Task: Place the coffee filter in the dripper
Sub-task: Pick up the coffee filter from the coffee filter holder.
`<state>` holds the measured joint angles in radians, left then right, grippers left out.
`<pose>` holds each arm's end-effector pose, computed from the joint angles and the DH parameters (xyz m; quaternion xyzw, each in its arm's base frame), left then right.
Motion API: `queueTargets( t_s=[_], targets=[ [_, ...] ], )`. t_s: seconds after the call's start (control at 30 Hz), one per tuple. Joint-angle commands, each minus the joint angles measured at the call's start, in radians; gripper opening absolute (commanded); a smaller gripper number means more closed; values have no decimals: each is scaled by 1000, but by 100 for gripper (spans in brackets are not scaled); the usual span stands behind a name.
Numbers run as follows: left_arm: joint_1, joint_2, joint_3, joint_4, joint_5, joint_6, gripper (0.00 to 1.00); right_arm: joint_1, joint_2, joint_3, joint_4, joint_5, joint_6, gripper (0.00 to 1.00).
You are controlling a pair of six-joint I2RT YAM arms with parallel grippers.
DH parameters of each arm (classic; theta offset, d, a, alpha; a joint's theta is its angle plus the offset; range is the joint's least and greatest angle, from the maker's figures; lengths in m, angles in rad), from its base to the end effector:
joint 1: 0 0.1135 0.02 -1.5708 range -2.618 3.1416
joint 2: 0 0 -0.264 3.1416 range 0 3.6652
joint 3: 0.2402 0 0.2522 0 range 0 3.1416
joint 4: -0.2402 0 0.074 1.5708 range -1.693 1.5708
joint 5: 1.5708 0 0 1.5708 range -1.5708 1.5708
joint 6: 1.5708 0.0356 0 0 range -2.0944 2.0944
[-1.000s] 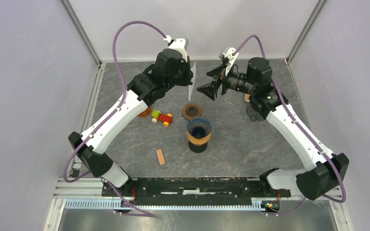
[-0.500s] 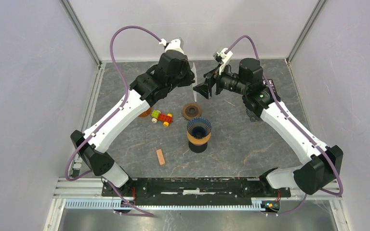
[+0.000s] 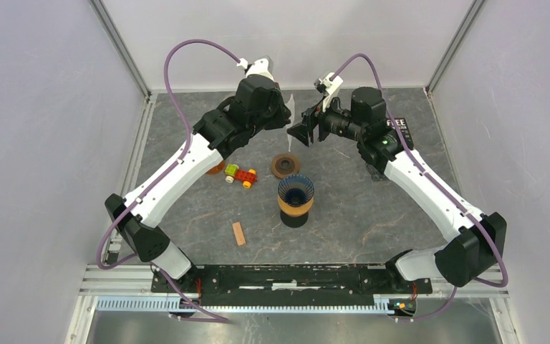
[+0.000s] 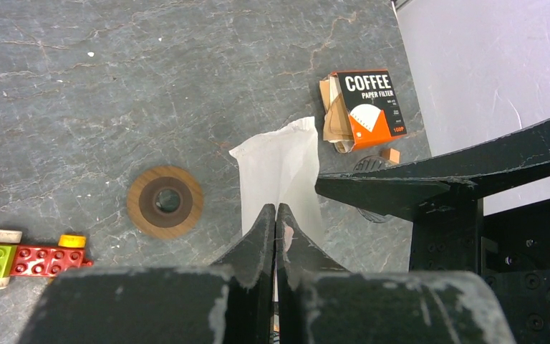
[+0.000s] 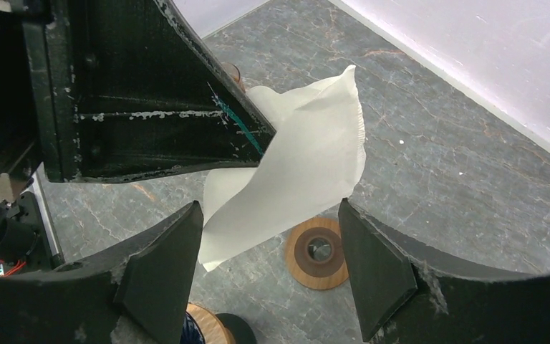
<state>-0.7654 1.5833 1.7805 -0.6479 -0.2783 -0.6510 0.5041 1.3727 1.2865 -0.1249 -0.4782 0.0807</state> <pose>0.2586 -0.2349 0.4372 -0.0256 0.8419 -0.2530 0.4760 0.2727 0.1692 0.3889 -0.3043 0.7074 0.3524 0.5318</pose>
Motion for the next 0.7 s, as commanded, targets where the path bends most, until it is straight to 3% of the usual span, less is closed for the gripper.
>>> queueTargets(
  t_s=[0.0, 0.67],
  targets=[
    [-3, -46, -7, 45, 21, -38, 2, 3, -26, 21, 23, 20, -23, 75],
    [-1, -71, -30, 76, 50, 7, 2, -33, -67, -8, 5, 71, -38, 65]
  ],
)
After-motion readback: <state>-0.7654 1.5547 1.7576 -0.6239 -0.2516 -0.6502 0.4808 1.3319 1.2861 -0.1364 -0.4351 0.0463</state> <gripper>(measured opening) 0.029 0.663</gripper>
